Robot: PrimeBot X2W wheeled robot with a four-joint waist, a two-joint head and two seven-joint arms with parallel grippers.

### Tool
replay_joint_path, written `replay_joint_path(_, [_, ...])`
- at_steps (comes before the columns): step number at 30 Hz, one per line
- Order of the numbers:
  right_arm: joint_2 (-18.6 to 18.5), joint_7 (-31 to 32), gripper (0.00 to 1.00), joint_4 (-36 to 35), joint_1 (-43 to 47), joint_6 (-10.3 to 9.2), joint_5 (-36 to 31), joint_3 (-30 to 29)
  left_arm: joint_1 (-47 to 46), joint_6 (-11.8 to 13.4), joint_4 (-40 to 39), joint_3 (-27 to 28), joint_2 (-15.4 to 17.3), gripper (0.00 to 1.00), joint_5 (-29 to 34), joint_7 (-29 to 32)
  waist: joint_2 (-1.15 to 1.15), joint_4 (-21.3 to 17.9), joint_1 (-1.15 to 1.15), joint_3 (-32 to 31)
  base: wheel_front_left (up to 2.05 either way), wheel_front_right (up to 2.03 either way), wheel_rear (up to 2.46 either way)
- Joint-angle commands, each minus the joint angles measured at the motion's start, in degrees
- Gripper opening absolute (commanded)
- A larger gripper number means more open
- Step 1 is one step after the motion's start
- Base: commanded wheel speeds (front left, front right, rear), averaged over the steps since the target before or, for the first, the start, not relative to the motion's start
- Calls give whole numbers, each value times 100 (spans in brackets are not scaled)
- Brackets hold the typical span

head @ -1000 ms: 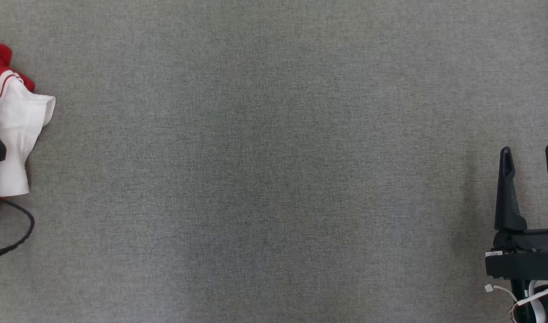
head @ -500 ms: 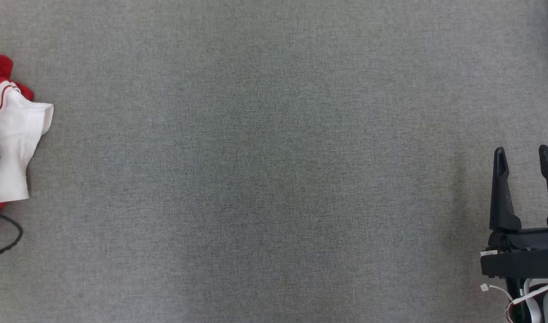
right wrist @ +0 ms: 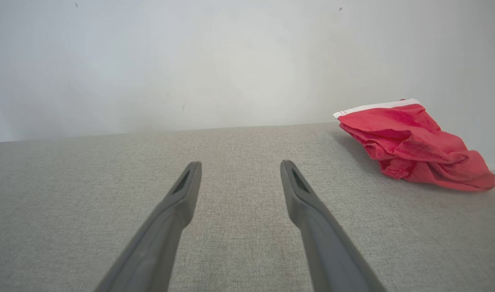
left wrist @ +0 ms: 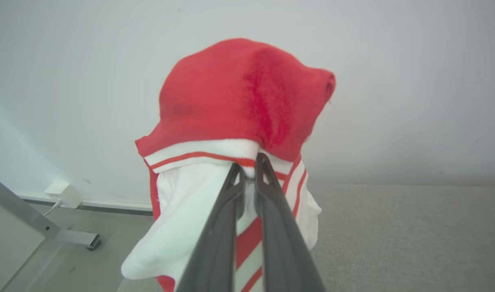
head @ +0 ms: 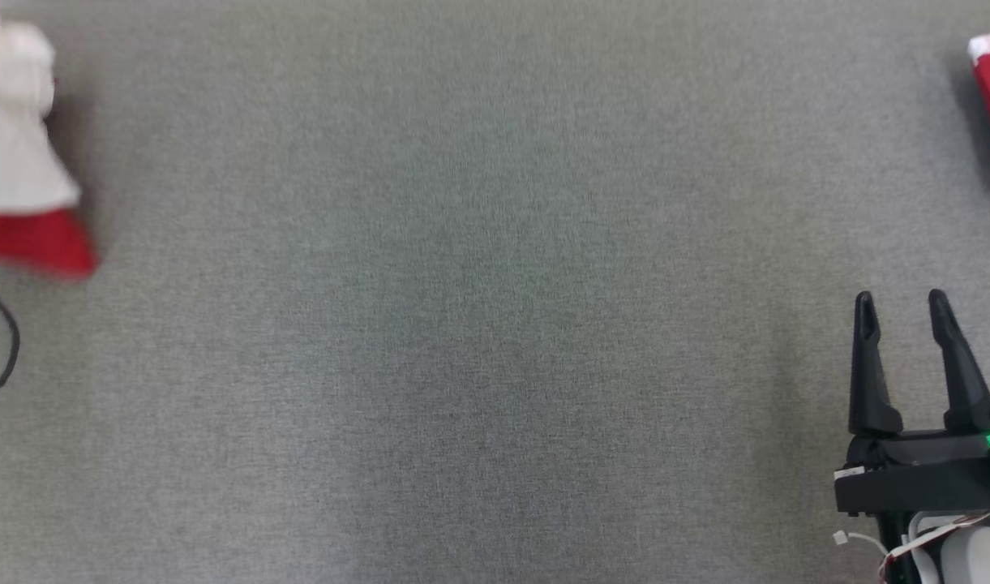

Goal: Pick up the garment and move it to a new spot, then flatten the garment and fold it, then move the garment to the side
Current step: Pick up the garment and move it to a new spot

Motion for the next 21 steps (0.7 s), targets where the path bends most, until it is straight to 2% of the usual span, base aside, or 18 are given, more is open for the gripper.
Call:
replay_joint_path(1, [36,-54,100,56,6,5,34,14,-149,-31,-115,-54,-42,0,23,-59,0,2,0,-226,0,0,0])
replay_joint_path(9, [229,-228,100,535,149,5,147,112,-613,-91,-1014,-600,-700,0,54,-15,0,-396,0,-800,0,0,0])
replay_joint_path(17, [318,-290,100,823,234,5,211,143,-860,-139,-1544,-1234,-1818,0,-215,87,0,-1059,0,-1233,0,0,0])
replay_joint_path(21, [339,-292,100,930,315,5,190,190,-666,-142,-1577,-1434,-2343,0,-473,7,0,-1399,0,-1432,0,0,0])
